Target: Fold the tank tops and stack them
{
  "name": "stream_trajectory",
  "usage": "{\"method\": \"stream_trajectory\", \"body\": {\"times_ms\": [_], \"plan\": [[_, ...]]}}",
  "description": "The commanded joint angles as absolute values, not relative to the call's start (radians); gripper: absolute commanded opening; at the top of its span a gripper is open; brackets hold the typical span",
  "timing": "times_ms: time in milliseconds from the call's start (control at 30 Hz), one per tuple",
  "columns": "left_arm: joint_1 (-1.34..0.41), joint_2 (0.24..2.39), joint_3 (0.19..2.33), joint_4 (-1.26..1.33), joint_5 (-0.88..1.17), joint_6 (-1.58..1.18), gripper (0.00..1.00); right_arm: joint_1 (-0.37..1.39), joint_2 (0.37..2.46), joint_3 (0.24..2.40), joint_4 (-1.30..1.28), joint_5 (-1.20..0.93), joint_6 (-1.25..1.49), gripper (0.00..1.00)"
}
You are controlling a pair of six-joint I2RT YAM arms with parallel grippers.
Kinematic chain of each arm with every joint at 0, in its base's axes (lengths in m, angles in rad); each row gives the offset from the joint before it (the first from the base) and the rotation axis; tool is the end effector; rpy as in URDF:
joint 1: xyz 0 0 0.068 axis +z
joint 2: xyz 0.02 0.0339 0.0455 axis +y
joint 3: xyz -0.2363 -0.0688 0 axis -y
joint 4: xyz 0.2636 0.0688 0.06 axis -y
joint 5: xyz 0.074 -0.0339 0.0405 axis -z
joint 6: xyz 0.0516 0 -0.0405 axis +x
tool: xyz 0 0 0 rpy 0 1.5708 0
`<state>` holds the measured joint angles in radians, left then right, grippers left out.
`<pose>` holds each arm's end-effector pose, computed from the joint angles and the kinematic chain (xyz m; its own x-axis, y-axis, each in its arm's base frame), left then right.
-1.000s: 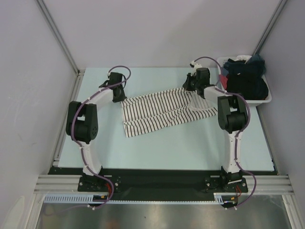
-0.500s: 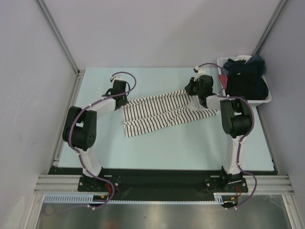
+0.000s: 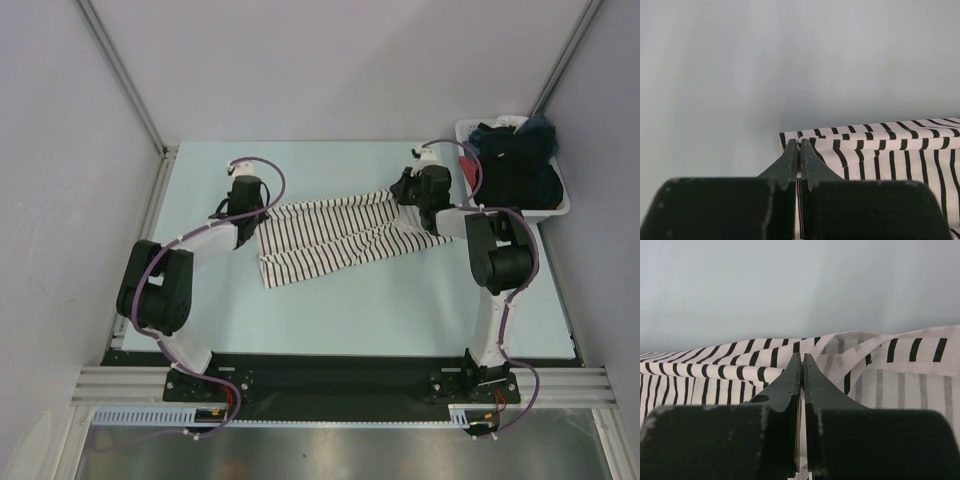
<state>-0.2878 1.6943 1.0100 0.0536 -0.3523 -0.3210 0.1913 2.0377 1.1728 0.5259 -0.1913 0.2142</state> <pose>0.3792 -0.0937 0.1557 -0.5363 -0.1501 -0.8306 -0.1792 0.9819 -0.0617 0.4503 0.0972 0.1214 -0.3961 0.1358 -0.9081 -0.2850 0.9219 0.2623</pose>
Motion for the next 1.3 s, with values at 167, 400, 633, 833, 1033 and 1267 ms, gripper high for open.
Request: {"method": "stream_trajectory", "body": {"times_ms": [167,400,633,833,1033,1267], "plan": [[-0.287,1.638,0.968,0.066,-0.348,-0.336,0.0,0.176,1.942,1.121,0.589,-0.147,0.227,0.01],[-0.288,1.612,0.92,0.054,-0.324,-0.402,0.0,0.176,1.913,1.085,0.568,-0.115,0.229,0.01],[-0.29,1.591,0.861,0.06,-0.302,-0.46,0.0,0.19,1.873,1.032,0.539,-0.066,0.221,0.03],[-0.296,1.54,0.796,0.078,-0.333,-0.503,0.0,0.201,1.856,1.019,0.502,-0.041,0.216,0.04],[-0.299,1.508,0.753,0.101,-0.319,-0.514,0.0,0.21,1.827,0.977,0.502,-0.023,0.229,0.05],[-0.307,1.485,0.713,0.11,-0.275,-0.548,0.0,0.212,1.833,0.969,0.474,-0.008,0.261,0.09]]}}
